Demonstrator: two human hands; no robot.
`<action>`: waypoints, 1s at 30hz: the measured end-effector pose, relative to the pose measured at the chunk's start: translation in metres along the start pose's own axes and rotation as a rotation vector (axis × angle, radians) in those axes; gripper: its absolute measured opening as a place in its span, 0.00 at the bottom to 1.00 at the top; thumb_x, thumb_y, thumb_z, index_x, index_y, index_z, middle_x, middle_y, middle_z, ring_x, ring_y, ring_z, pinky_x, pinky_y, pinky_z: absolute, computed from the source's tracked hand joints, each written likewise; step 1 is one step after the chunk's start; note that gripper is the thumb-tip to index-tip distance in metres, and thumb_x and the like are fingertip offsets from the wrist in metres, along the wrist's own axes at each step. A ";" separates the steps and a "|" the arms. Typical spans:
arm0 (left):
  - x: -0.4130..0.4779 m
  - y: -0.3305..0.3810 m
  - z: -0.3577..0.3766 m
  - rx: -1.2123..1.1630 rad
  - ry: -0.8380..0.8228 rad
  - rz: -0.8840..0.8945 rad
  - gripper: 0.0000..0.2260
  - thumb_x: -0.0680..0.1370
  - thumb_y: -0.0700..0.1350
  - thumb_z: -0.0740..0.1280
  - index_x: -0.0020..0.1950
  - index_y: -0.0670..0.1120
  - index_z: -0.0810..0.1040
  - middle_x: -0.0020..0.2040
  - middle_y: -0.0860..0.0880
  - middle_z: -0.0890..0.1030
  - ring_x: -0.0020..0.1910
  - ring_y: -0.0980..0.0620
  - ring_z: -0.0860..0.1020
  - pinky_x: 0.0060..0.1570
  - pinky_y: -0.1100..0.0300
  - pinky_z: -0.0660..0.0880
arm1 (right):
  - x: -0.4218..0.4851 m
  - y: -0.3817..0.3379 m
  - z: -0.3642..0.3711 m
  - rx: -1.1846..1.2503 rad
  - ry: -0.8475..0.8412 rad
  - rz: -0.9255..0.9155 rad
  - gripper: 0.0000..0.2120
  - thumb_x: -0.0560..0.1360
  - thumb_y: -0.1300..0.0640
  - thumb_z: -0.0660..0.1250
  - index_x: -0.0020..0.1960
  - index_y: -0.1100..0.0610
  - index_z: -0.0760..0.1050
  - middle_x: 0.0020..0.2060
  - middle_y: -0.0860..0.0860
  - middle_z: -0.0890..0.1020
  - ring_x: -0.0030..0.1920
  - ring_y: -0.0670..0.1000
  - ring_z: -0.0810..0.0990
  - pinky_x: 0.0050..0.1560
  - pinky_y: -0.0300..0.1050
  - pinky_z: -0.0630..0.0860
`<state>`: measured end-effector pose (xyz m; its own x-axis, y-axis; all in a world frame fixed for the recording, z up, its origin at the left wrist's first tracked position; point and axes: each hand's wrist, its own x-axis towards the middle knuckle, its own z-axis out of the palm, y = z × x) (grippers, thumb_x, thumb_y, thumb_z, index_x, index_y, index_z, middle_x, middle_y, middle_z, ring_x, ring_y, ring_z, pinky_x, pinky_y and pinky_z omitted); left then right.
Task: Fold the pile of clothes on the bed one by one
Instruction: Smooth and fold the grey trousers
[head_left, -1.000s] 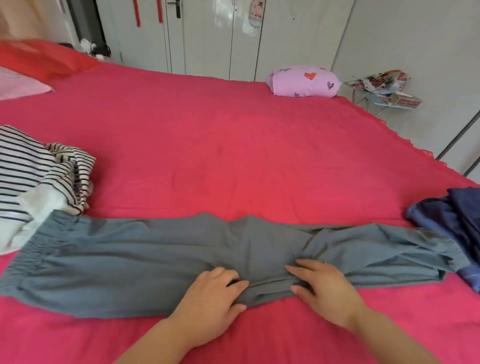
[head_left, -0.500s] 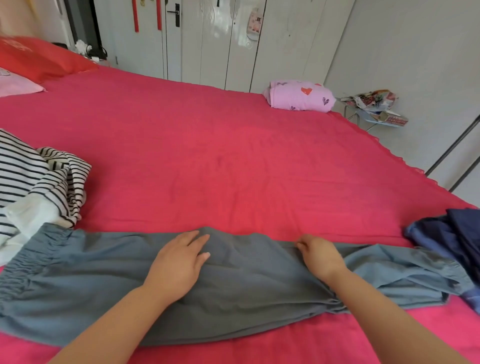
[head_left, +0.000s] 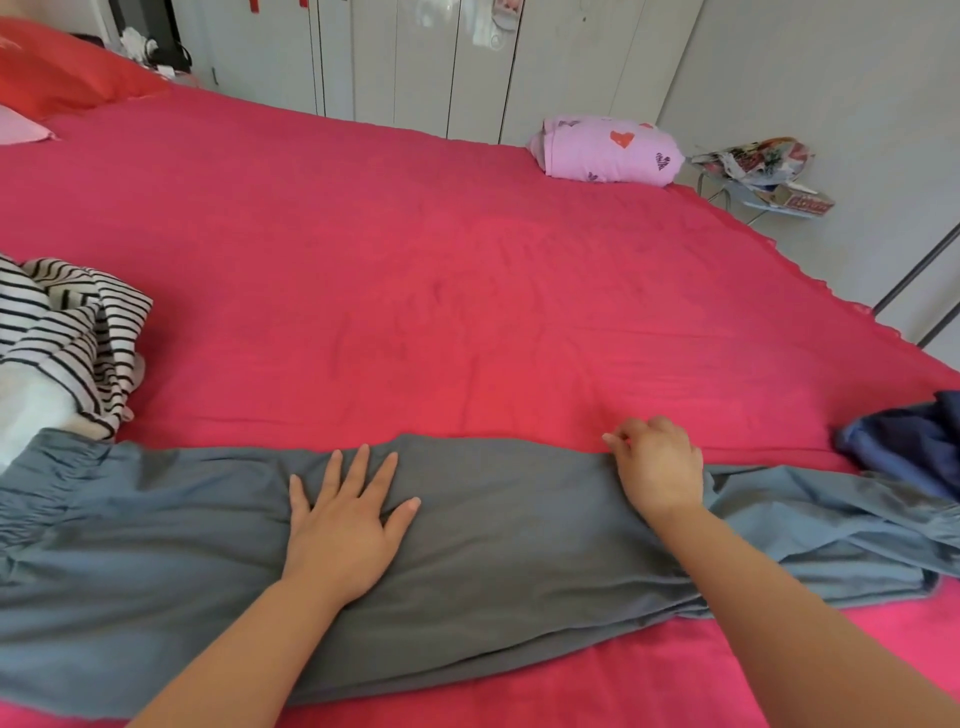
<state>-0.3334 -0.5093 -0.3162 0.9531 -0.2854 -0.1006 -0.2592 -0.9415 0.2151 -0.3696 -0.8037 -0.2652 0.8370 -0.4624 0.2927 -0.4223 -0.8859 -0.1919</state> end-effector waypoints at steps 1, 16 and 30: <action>0.000 0.000 0.000 0.003 0.006 -0.004 0.43 0.61 0.68 0.27 0.76 0.59 0.44 0.78 0.53 0.44 0.76 0.50 0.42 0.71 0.40 0.39 | -0.005 -0.005 0.001 0.016 0.077 -0.105 0.17 0.76 0.47 0.59 0.49 0.57 0.81 0.45 0.59 0.80 0.48 0.63 0.78 0.49 0.53 0.72; -0.012 0.017 -0.005 0.007 0.098 0.101 0.39 0.65 0.68 0.31 0.76 0.58 0.44 0.78 0.52 0.44 0.76 0.47 0.42 0.70 0.39 0.39 | -0.075 -0.023 -0.001 -0.194 -0.287 -0.341 0.26 0.77 0.42 0.46 0.72 0.50 0.63 0.70 0.54 0.69 0.69 0.59 0.69 0.64 0.59 0.68; -0.041 -0.020 -0.026 0.081 0.015 0.162 0.29 0.78 0.64 0.45 0.77 0.54 0.48 0.78 0.51 0.47 0.76 0.50 0.42 0.72 0.47 0.36 | -0.111 -0.062 0.007 -0.101 -0.535 -0.362 0.45 0.61 0.26 0.21 0.74 0.40 0.42 0.76 0.45 0.48 0.76 0.51 0.45 0.74 0.52 0.48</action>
<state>-0.3628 -0.4743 -0.2916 0.9000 -0.4322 -0.0562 -0.4205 -0.8950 0.1487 -0.4340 -0.6975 -0.2925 0.9790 -0.0751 -0.1898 -0.0901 -0.9933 -0.0717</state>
